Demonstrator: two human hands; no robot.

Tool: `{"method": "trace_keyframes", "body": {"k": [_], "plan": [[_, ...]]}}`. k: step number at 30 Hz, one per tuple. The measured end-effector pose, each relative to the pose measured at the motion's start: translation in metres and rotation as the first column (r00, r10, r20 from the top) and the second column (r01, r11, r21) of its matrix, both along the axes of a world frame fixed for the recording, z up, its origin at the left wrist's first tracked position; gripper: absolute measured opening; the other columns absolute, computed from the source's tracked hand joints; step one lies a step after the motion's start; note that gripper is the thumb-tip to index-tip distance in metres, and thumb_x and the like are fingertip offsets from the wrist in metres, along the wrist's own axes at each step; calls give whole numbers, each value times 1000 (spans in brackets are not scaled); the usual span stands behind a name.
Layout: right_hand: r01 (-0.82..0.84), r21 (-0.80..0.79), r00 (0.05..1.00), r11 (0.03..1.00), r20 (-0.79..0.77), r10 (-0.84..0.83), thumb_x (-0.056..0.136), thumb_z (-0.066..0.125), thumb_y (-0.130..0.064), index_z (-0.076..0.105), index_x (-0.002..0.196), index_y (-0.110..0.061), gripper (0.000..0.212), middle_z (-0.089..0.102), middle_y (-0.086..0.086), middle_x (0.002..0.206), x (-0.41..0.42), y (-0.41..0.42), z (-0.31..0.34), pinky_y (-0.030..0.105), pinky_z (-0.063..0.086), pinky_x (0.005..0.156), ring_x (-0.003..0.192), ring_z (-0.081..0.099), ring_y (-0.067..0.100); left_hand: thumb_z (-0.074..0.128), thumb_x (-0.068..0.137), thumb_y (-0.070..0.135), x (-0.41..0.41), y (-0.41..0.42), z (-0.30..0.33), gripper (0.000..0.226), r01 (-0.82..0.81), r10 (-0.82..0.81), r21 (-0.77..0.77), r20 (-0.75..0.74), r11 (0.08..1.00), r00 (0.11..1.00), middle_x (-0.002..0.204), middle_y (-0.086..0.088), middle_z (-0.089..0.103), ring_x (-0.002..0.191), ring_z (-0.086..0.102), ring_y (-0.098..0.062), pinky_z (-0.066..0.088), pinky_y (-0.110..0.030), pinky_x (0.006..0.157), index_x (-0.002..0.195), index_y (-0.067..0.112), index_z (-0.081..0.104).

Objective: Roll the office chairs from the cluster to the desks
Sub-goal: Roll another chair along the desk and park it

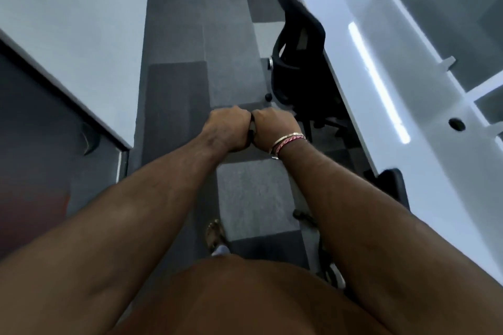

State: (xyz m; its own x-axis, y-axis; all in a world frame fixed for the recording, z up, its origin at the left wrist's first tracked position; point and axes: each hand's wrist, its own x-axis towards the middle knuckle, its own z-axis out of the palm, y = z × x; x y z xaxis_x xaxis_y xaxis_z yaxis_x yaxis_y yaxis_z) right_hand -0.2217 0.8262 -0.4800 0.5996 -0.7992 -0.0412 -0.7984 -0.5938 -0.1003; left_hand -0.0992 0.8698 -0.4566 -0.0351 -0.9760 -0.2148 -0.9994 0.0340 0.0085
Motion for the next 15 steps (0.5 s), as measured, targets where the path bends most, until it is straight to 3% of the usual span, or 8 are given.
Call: {"method": "trace_keyframes", "body": {"k": [5, 10, 15], "plan": [[92, -7, 995, 996, 42, -91, 83, 62, -31, 68, 104, -18, 25, 70, 7, 105, 76, -143, 24, 37, 51, 76, 98, 66, 32, 61, 96, 39, 76, -152, 24, 34, 48, -47, -31, 34, 998, 998, 120, -11, 70, 108, 69, -34, 47, -36, 74, 120, 16, 68], [84, 39, 996, 996, 3, -84, 83, 65, -34, 69, 106, -20, 27, 70, 6, 106, 134, -265, 4, 37, 52, 76, 99, 66, 30, 61, 95, 38, 131, -276, 7, 34, 33, -37, 70, 52, 997, 998, 119, -10, 70, 107, 69, -33, 52, -38, 77, 121, 17, 66], [72, 20, 997, 997, 31, -73, 86, 67, -34, 67, 109, -18, 28, 69, 6, 107, 189, -423, -21, 35, 50, 73, 98, 66, 29, 64, 95, 40, 183, -434, -9, 35, 24, -29, 59, 83, 998, 996, 114, -8, 72, 103, 69, -31, 55, -40, 80, 120, 17, 68]]}}
